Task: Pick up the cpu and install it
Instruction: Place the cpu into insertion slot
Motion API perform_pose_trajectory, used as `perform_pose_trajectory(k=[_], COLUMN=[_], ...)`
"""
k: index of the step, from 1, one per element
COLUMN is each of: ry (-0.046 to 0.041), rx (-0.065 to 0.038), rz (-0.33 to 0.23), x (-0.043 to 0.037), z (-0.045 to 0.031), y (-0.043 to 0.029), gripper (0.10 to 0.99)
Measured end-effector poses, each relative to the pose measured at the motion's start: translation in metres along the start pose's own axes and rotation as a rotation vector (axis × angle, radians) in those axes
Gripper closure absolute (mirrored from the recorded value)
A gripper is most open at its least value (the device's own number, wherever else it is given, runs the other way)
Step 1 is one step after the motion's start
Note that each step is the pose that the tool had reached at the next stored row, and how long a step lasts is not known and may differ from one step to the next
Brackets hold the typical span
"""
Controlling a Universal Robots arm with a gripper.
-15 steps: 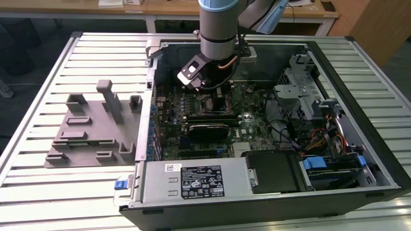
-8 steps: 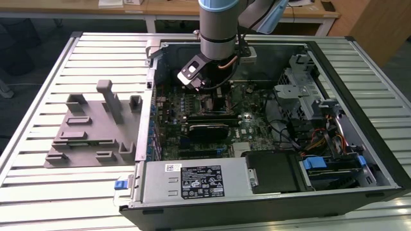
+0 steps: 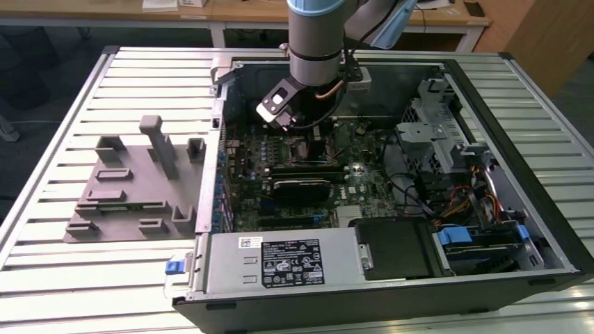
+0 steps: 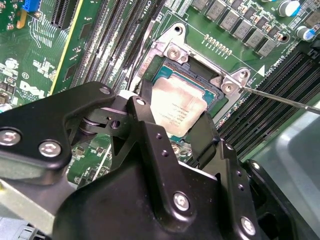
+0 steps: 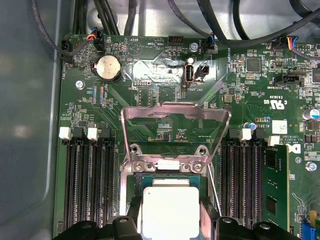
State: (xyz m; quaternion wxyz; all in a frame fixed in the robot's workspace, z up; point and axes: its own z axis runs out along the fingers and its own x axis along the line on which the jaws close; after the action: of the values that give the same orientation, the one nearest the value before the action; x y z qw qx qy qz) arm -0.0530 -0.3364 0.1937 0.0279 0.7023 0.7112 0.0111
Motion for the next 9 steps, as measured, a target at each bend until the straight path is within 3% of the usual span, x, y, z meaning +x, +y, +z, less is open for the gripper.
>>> perform_pose_trajectory(k=[3,9], ry=[-0.0001,0.0077], rx=[0.0,0.0], rz=[0.0,0.0], x=[0.0,0.0], z=[-0.0001,0.0004], y=[-0.0006,-0.001], gripper=[0.545,0.545])
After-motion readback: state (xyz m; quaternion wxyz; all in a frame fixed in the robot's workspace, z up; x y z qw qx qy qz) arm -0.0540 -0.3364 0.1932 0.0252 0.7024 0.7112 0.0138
